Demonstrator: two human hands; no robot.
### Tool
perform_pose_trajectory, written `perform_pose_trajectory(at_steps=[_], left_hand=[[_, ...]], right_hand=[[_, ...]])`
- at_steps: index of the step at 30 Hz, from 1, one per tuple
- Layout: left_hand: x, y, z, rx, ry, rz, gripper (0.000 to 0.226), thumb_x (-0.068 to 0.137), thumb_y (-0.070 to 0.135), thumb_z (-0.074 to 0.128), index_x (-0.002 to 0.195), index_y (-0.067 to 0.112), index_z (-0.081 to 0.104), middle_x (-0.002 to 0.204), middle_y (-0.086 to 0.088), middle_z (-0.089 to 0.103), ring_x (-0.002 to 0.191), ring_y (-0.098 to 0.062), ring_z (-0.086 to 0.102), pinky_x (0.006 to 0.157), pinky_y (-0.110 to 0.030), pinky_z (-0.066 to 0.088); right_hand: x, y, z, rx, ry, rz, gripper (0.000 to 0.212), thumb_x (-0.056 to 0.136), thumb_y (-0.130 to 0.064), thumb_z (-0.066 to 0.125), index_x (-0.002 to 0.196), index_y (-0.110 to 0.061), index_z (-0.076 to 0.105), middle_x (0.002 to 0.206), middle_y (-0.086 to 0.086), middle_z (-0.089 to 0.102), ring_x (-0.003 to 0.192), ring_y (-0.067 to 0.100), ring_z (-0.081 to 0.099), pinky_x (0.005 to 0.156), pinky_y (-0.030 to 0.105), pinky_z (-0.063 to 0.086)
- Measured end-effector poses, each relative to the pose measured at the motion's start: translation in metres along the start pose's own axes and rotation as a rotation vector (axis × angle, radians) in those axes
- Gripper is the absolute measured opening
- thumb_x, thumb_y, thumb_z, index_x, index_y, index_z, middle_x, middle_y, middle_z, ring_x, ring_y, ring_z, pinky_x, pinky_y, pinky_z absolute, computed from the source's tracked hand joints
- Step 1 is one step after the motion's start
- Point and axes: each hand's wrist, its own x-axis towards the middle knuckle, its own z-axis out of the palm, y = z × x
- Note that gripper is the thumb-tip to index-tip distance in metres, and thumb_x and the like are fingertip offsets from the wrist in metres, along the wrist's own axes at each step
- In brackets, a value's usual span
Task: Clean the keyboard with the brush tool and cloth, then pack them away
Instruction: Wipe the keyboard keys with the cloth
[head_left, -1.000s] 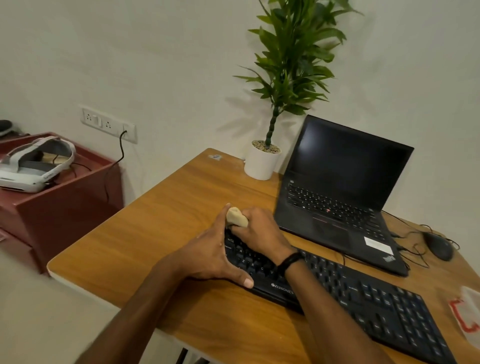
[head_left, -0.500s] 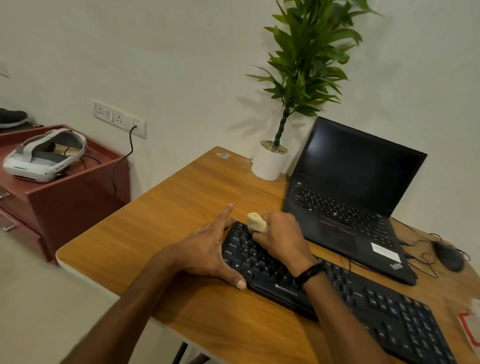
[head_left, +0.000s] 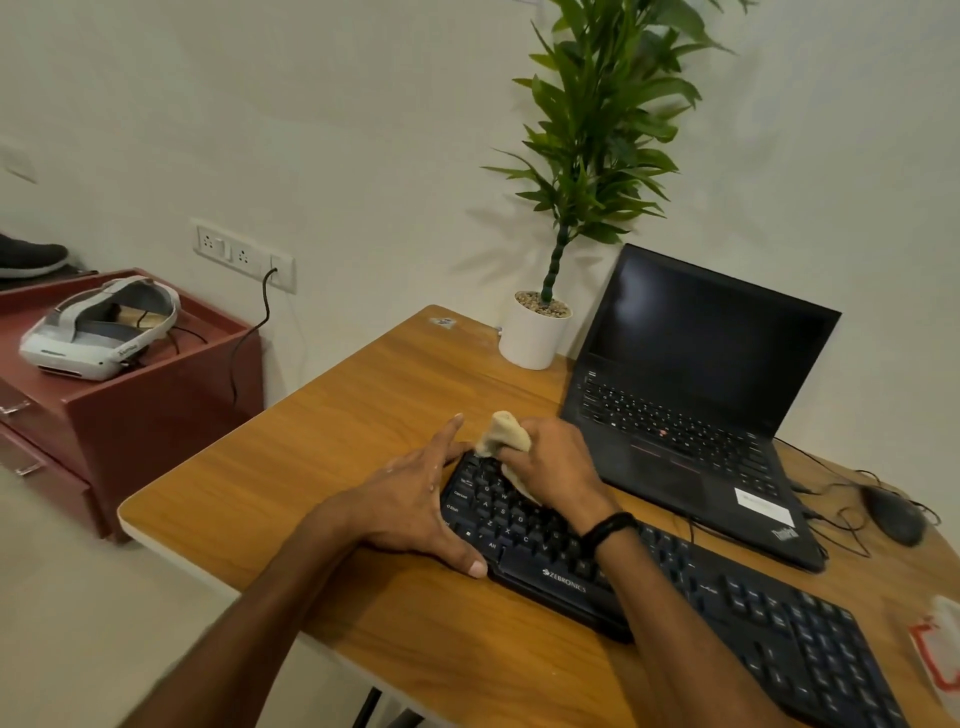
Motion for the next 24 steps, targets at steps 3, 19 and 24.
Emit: perform_pose_trajectory(at_steps=[3, 19, 24], left_hand=[[0.001, 0.002, -0.003, 0.001, -0.008, 0.001, 0.164, 0.041, 0.084, 0.084, 0.155, 0.043, -0.027, 0.168, 0.019, 0.017, 0.154, -0.016, 0.019, 0.127, -0.047, 0.014], [0.000, 0.001, 0.000, -0.048, -0.015, -0.038, 0.170, 0.042, 0.079, 0.088, 0.152, 0.038, -0.035, 0.169, 0.013, 0.017, 0.155, -0.021, 0.016, 0.127, -0.047, 0.017], [-0.004, 0.004, -0.002, -0.086, -0.009, -0.037, 0.170, 0.044, 0.072, 0.091, 0.153, 0.037, -0.035, 0.165, 0.013, 0.024, 0.153, -0.017, 0.019, 0.127, -0.047, 0.016]], right_hand=[[0.000, 0.004, 0.005, 0.011, 0.017, -0.030, 0.010, 0.091, -0.024, 0.068, 0.099, -0.020, 0.073, 0.085, -0.013, 0.055, 0.080, 0.003, 0.053, 0.058, 0.009, 0.032], [-0.004, -0.007, 0.019, -0.055, -0.062, -0.257, 0.040, 0.092, -0.003, 0.059, 0.112, -0.035, 0.071, 0.098, -0.001, 0.050, 0.098, 0.015, 0.044, 0.080, 0.029, 0.044], [-0.021, -0.025, 0.019, -0.041, -0.272, -0.445, 0.041, 0.081, 0.008, 0.059, 0.103, -0.022, 0.073, 0.104, 0.001, 0.059, 0.096, 0.014, 0.051, 0.078, 0.027, 0.048]])
